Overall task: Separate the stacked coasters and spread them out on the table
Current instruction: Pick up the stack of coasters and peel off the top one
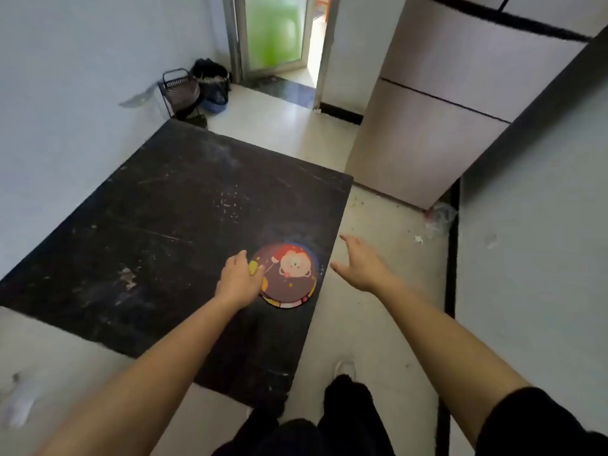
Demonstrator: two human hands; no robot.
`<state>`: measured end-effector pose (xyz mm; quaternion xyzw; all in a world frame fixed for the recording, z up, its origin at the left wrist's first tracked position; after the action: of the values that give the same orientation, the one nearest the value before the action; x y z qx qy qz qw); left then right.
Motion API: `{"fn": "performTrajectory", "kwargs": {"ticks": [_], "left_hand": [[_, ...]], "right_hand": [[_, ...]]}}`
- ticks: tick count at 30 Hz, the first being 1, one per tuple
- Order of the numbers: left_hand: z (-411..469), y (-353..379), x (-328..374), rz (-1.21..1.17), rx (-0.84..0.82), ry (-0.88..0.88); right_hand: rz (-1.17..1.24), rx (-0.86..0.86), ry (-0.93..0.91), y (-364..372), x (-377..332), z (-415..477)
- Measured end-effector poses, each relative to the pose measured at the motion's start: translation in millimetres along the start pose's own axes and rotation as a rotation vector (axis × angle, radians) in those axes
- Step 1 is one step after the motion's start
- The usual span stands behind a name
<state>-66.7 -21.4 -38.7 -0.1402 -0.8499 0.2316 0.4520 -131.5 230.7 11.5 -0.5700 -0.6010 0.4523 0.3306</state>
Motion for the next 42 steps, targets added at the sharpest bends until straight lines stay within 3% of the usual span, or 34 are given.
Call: {"fn": "performTrajectory", "kwargs": {"ticks": [8,14,18,25,32,36,42], "left_hand": [[15.2,66.7,-53.2,-0.597,0.197,-0.613],[19.4,87.2,-67.5,-0.885,0.421,-0.812],[20.9,89.8,-70.1,-0.962,0.454,-0.824],[22.3,103.5,-71.6,-1.078,0.429,-0.769],[19.8,103.7,-71.5,-1.082,0.424,-0.696],[22.3,104.8,-69.3,-1.197,0.395,-0.668],[24.1,117.1,-75.4,-1.224,0.312,-0.656]], "right_hand": [[0.027,-0.342,-0.215,64.6,-23.3,116.5],[0.087,-0.454,-0.231,103.5,-31.5,143.1],[0.129,-0.466,-0.233,113.6,-33.4,146.4],[0.050,-0.324,-0.253,114.5,-37.0,132.4],[0.078,-0.370,-0.220,117.0,-30.6,137.1],[0.029,-0.325,-0.244,121.3,-31.0,126.8],[0.171,-0.346,-0.129,125.1,-14.6,131.7]]}}
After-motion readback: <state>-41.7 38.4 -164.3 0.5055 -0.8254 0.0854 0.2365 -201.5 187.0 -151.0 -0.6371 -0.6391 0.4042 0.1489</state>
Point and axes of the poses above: each hand's wrist, its own z-axis towards the middle knuckle, its own y-axis out of the palm, x = y × z, the point moved 8 cm from there along z, towards the middle knuckle, and after that the axes turned 15 degrees about -z, right-handed, at the moved point
